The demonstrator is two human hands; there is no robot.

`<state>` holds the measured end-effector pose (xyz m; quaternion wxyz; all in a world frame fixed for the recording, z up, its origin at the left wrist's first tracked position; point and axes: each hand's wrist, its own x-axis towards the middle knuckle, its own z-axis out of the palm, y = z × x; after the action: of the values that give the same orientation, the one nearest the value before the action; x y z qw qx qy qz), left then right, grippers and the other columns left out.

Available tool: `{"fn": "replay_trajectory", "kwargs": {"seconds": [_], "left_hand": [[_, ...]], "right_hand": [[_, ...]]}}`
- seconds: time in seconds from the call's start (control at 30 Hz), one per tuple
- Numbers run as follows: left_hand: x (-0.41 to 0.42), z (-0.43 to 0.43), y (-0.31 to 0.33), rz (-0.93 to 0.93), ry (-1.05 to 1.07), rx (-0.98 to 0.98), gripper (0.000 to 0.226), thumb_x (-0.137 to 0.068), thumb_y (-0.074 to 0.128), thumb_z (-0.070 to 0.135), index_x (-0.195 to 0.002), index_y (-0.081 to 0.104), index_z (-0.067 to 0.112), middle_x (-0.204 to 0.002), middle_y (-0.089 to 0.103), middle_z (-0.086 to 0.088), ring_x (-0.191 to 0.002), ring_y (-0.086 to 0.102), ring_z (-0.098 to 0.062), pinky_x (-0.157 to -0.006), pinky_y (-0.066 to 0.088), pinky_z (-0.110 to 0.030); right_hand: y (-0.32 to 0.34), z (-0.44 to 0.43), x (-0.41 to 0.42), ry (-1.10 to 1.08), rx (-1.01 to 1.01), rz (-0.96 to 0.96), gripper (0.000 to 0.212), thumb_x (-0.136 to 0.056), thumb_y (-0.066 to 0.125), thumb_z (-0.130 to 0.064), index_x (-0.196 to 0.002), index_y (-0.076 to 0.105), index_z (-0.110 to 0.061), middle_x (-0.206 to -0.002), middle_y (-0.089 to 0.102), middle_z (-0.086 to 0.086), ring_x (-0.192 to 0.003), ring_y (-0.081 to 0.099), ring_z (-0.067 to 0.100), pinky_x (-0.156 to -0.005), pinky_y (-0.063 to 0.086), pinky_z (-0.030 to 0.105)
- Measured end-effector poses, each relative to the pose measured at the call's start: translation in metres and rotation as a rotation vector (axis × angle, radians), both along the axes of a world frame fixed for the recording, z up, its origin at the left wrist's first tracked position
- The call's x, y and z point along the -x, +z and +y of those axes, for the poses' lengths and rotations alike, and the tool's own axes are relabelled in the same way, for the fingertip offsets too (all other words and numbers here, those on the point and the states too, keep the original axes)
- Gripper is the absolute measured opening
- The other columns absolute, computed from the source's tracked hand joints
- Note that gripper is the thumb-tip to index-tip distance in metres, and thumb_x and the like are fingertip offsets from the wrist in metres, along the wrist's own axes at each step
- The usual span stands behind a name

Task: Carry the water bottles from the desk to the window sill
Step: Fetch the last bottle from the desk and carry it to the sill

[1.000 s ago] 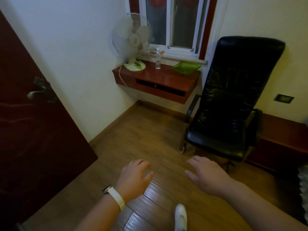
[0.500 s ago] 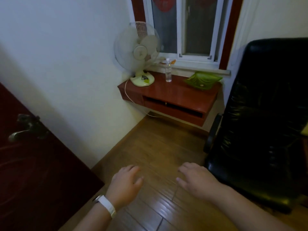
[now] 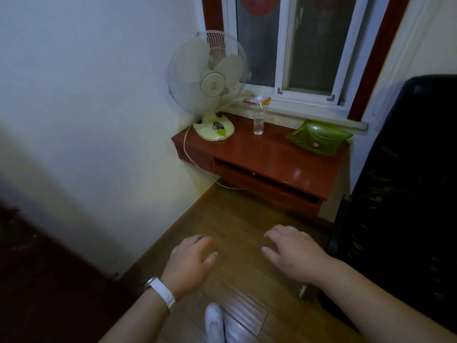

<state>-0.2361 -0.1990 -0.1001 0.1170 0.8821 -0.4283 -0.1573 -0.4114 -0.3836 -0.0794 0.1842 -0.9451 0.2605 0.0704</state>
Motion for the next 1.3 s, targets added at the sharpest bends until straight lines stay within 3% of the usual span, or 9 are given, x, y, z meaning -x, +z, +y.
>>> {"fn": "replay_trajectory", "kwargs": {"seconds": [0.3, 0.47, 0.93, 1.3], "left_hand": [[-0.158, -0.086, -0.012, 0.063, -0.157, 0.027, 0.047, -0.100, 0.047, 0.042, -0.145, 0.042, 0.032, -0.153, 0.040, 0.007, -0.141, 0.036, -0.013, -0.115, 0.032, -0.034], [-0.236, -0.127, 0.000, 0.066, -0.217, 0.110, 0.045, -0.100, 0.048, 0.040, -0.144, 0.043, 0.033, -0.148, 0.044, 0.010, -0.134, 0.042, -0.010, -0.112, 0.038, -0.034], [-0.330, -0.217, -0.032, 0.132, -0.297, 0.015, 0.043, -0.099, 0.049, 0.043, -0.141, 0.045, 0.033, -0.144, 0.046, 0.011, -0.132, 0.042, -0.009, -0.112, 0.038, -0.034], [-0.396, -0.372, -0.058, 0.105, -0.239, -0.103, 0.040, -0.097, 0.051, 0.042, -0.136, 0.052, 0.032, -0.139, 0.052, 0.008, -0.124, 0.049, -0.014, -0.107, 0.040, -0.032]], "right_hand": [[-0.001, -0.063, -0.130, -0.104, 0.008, 0.093, 0.051, -0.097, 0.041, -0.055, -0.141, 0.044, -0.031, -0.143, 0.046, -0.009, -0.131, 0.043, 0.012, -0.109, 0.039, 0.036], [0.022, -0.094, -0.192, -0.194, 0.057, 0.005, 0.050, -0.097, 0.043, -0.053, -0.141, 0.046, -0.029, -0.142, 0.047, -0.010, -0.129, 0.044, 0.010, -0.108, 0.041, 0.035], [-0.025, -0.183, -0.266, -0.222, -0.039, 0.113, 0.049, -0.097, 0.039, -0.054, -0.140, 0.043, -0.030, -0.140, 0.046, -0.007, -0.126, 0.044, 0.014, -0.105, 0.040, 0.035], [-0.052, -0.353, -0.332, -0.182, -0.108, 0.066, 0.048, -0.097, 0.037, -0.054, -0.136, 0.049, -0.028, -0.133, 0.050, -0.007, -0.122, 0.046, 0.016, -0.104, 0.040, 0.037]]}}
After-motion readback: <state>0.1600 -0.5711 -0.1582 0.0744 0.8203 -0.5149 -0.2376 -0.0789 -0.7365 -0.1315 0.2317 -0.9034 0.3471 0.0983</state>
